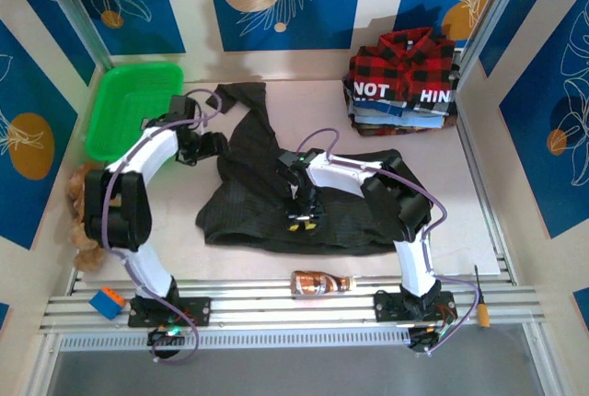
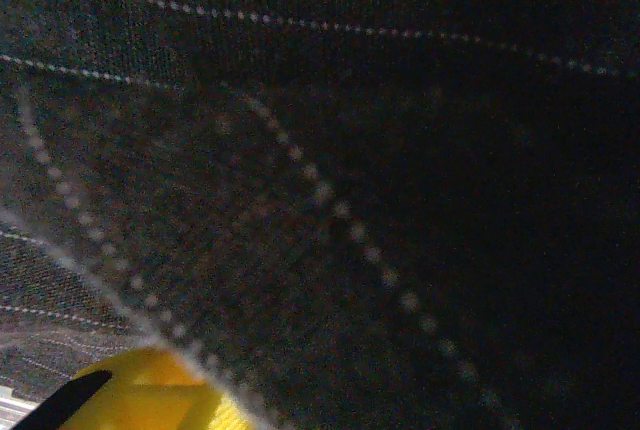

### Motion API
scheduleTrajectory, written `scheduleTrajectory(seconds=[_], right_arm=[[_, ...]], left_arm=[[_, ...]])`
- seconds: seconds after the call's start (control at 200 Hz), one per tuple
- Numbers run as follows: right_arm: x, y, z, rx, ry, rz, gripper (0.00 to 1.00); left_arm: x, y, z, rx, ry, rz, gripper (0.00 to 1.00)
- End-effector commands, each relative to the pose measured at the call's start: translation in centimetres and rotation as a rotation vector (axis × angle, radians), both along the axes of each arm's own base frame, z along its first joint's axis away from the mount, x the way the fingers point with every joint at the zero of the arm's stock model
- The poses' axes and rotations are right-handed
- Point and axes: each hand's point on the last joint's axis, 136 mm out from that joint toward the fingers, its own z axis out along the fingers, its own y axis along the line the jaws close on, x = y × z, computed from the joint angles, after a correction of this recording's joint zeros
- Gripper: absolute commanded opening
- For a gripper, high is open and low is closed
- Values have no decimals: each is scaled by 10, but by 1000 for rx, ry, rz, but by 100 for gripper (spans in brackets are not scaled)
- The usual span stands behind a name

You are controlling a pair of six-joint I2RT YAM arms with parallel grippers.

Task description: Fold and stack the long sleeve shirts

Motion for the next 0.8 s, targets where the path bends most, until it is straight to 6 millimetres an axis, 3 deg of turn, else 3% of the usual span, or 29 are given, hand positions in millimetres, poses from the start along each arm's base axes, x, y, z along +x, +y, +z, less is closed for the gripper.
scheduleTrajectory(seconds=[0.0, 0.065, 0.3, 0.57, 0.795], right_arm=[[-17, -27, -22, -123, 66, 24, 35], [-16, -28, -23, -124, 67, 27, 35], [-17, -28, -24, -124, 70, 25, 36], [-17, -27, -26, -124, 73, 20, 35], [-15, -26, -26, -128, 71, 27, 35]], left_arm=[[-14, -17, -16, -238, 57, 104, 59], [-23, -16, -32, -249, 97, 142, 48], [-44, -3, -82, -171, 211, 189, 37], [-74, -4, -94, -113, 310, 106, 36], [-92, -35, -87, -256, 309, 42, 37]])
